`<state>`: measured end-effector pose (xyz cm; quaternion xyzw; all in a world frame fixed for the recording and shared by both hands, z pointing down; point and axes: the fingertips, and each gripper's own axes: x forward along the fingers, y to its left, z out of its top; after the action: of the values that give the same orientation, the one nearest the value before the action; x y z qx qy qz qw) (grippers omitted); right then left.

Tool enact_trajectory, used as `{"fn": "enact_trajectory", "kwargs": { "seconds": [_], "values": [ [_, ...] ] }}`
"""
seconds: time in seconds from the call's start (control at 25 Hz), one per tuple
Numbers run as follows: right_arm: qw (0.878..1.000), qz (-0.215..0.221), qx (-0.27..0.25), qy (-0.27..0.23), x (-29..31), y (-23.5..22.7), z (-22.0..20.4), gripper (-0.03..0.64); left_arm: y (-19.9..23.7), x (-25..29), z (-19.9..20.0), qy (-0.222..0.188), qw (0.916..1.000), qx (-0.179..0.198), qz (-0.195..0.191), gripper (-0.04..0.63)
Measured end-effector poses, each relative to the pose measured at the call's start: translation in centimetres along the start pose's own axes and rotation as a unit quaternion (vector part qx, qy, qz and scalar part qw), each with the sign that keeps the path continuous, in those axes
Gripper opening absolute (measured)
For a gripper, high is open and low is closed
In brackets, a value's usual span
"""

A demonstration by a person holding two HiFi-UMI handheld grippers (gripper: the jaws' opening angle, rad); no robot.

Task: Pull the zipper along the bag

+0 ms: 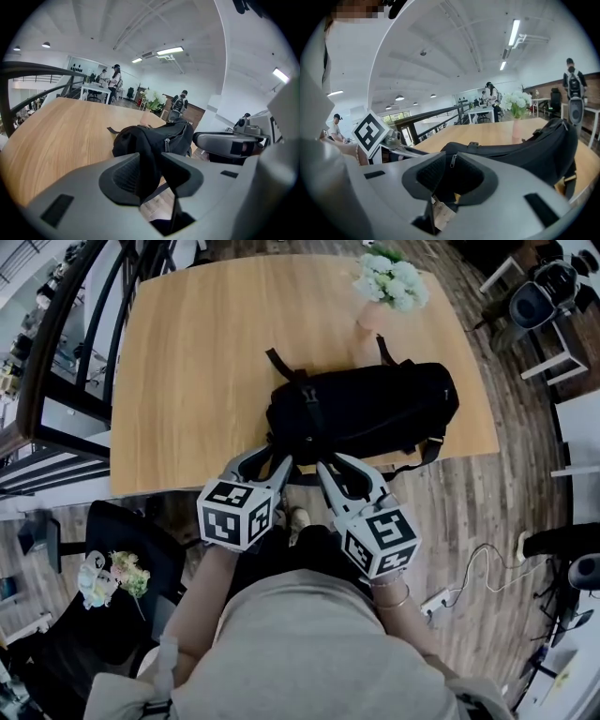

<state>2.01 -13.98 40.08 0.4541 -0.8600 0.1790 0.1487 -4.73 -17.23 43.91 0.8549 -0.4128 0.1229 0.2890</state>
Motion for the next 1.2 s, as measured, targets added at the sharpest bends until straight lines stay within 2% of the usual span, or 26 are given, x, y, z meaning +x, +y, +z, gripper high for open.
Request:
{"fn": "enact_trajectory", "kwargs": {
  "seconds": [0.2,0.36,0.56,1.04,1.2],
  "values": [
    [0.999,0.007,-0.036,0.012,0.5,0.2,-0.1,0.083,0.3,0.7,-0.5,0.006,0.9994,-0.031,-0.013,0.135],
    [0.994,-0.008,-0.111,0.021,1.1,0.3,-0.2,0.086,0.1,1.3,-0.8,0.013,0.9992,-0.029,-0.023,0.133],
    [0.983,-0.013,-0.179,0.047,2.2,0.7,-0.7,0.086,-0.4,1.5,-0.8,0.021,0.9985,-0.032,-0.039,0.070],
    [0.980,0.006,-0.195,0.047,3.8,1.3,-0.6,0.081,-1.2,0.8,0.2,0.015,0.9982,-0.035,-0.047,0.049],
    [0.982,0.013,-0.183,0.052,4.3,1.0,-0.8,0.094,-1.2,0.7,0.3,0.011,0.9980,-0.040,-0.047,0.046]
  ]
}}
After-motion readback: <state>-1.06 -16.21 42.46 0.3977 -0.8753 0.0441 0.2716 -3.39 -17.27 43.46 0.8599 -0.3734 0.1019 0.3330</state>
